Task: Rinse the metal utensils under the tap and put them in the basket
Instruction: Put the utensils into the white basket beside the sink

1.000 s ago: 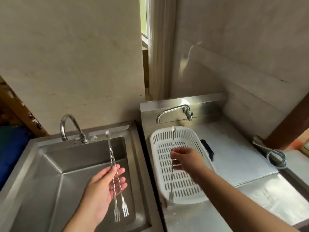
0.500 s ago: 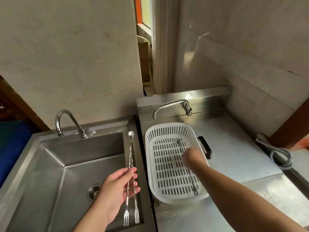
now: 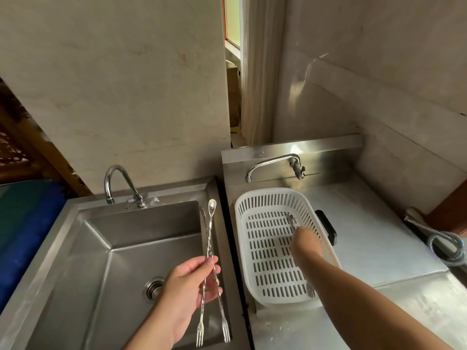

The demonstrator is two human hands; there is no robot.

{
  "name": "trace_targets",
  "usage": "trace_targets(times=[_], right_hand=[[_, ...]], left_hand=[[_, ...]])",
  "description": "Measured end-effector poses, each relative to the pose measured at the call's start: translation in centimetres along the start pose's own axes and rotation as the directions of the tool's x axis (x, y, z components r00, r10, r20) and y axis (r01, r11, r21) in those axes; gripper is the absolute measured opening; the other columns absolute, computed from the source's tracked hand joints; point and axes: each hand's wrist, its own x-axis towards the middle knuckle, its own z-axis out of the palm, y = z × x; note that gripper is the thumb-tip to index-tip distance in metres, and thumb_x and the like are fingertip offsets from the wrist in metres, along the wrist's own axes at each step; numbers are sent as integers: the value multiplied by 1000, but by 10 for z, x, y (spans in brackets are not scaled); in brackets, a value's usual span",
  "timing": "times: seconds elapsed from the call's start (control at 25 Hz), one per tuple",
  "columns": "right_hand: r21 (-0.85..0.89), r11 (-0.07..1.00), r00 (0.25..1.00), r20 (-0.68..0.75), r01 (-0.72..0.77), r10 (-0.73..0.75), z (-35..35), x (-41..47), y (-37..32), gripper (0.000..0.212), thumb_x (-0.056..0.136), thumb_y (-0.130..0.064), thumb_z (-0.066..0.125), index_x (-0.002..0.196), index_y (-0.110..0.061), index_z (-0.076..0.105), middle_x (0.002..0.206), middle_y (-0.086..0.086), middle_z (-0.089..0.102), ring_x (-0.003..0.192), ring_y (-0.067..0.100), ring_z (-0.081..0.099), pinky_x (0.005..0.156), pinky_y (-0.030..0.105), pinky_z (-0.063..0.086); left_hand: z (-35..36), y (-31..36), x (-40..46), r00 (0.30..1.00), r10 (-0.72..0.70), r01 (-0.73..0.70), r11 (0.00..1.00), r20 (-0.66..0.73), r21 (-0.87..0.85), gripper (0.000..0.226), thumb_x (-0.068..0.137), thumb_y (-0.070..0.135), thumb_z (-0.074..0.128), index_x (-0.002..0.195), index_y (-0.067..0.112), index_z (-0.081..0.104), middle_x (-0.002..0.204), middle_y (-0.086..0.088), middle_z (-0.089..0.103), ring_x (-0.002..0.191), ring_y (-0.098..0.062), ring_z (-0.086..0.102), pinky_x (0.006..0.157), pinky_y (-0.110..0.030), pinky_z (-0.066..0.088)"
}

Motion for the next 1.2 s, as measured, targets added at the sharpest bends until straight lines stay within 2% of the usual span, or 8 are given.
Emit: trace_targets(times=[0.08, 0.2, 0.28, 0.36, 0.64, 0.84, 1.04, 1.2], right_hand=[[-24, 989, 989, -14, 144, -144, -10, -16, -8, 25, 102, -32, 50, 109, -18, 68, 89, 1, 73, 59, 9, 65, 41, 17, 47], [197, 888, 863, 224, 416, -453, -30, -69, -22, 15, 94, -38, 66, 104, -28, 72, 97, -8, 76, 64, 8, 70, 53, 20, 59], [490, 828, 736, 449, 272, -507, -41, -114, -20, 22, 87, -49, 72, 83, -27, 76, 83, -3, 78, 65, 14, 72, 63, 29, 64], [610, 786, 636, 568, 100, -522, -49, -148, -18, 31, 79, -49, 81, 82, -18, 77, 79, 3, 77, 66, 17, 69, 64, 30, 61], [712, 702, 773, 432, 24, -464, -61, -166, -8, 17, 87, -15, 80, 86, 1, 76, 86, 30, 72, 65, 22, 59, 61, 34, 56], [669, 742, 852, 413, -44, -322, -68, -134, 5, 11, 89, -12, 75, 85, -2, 77, 77, 12, 76, 64, 24, 70, 68, 42, 65], [369, 927, 926, 324, 65, -193, -57, -66, 8, 6, 88, -18, 75, 91, -14, 74, 86, 4, 79, 75, 20, 77, 60, 25, 61], [92, 995, 952, 298, 50, -75, -26, -31, 9, 9, 86, -15, 77, 85, -11, 70, 84, 6, 75, 68, 17, 75, 56, 26, 63]], left_hand=[[4, 0, 1, 1000, -12, 12, 1000, 8, -1, 12, 91, 6, 72, 98, 1, 81, 78, -11, 79, 58, -17, 68, 56, -35, 63], [14, 0, 4, 999, -26, 26, 1000, 29, -1, 13, 92, 8, 73, 88, 8, 85, 81, -10, 80, 60, -15, 66, 59, -34, 63], [25, 0, 5, 999, -29, 29, 1000, 33, -6, 13, 92, 10, 74, 86, 12, 85, 82, -8, 80, 60, -15, 67, 60, -34, 63], [36, -2, 6, 999, -28, 29, 1000, 38, -8, 12, 92, 13, 75, 88, 15, 85, 78, -4, 79, 60, -14, 70, 58, -31, 62], [63, -11, 10, 997, -32, 33, 999, 63, -7, 13, 87, 19, 80, 98, 15, 84, 84, -10, 75, 59, -12, 63, 64, -32, 62], [58, -12, 15, 997, -43, 44, 999, 60, -26, 11, 85, 15, 81, 95, 13, 85, 82, -13, 80, 65, -17, 71, 65, -36, 66], [40, -9, 20, 1000, -26, 26, 999, -2, 37, 8, 85, 18, 83, 88, 24, 87, 65, 2, 74, 56, -10, 63, 66, -32, 59], [27, -10, 20, 1000, 5, -4, 999, -17, 53, 15, 84, 15, 83, 89, 29, 87, 61, 0, 66, 48, -10, 56, 56, -26, 53]])
